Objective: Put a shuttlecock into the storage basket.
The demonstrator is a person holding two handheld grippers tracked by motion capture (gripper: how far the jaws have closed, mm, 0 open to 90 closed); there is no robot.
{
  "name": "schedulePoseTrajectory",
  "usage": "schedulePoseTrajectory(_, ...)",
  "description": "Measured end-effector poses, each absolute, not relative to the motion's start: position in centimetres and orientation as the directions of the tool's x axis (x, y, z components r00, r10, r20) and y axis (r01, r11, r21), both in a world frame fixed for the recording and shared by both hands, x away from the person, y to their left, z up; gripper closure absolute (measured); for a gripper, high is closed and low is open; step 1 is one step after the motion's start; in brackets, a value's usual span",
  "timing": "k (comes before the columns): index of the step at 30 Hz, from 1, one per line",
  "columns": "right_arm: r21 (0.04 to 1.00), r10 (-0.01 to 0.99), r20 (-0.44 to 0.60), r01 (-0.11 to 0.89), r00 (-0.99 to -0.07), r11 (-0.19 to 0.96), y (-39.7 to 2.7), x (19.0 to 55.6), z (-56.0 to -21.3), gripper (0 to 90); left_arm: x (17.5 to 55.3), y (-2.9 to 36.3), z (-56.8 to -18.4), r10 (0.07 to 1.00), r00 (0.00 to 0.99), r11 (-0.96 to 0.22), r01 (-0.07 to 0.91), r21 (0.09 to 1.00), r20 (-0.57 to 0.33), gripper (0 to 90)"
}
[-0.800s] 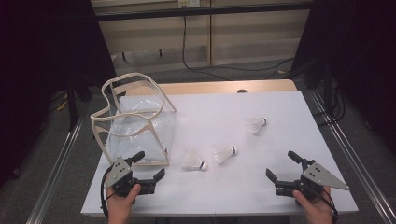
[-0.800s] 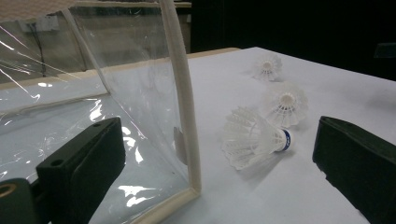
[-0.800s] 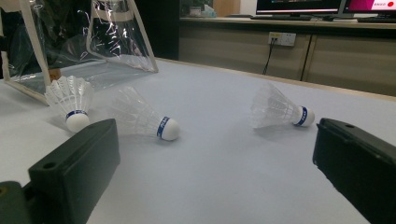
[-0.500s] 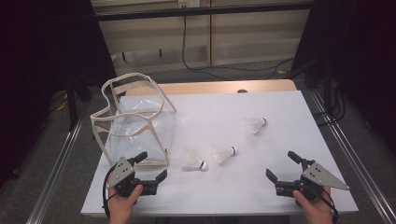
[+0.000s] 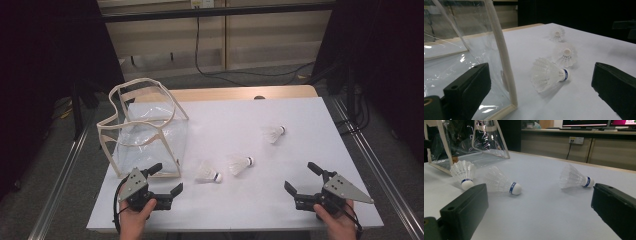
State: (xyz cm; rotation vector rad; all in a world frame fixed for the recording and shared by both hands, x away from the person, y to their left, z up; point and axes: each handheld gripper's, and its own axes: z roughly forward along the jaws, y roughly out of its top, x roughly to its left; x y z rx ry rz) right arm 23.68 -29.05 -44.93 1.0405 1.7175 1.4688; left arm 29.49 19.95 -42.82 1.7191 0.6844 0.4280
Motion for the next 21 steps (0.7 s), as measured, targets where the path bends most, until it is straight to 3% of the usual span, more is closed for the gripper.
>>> schedulePoseTrajectory(21, 0.985, 0.871, 0.024, 0.159, -0.490, 0.062, -29.0, 23.8, -45.0, 1.1, 29.4, 18.3, -42.8, 0.601, 0.795, -0.181, 0.234, 0.955, -0.081, 2.6)
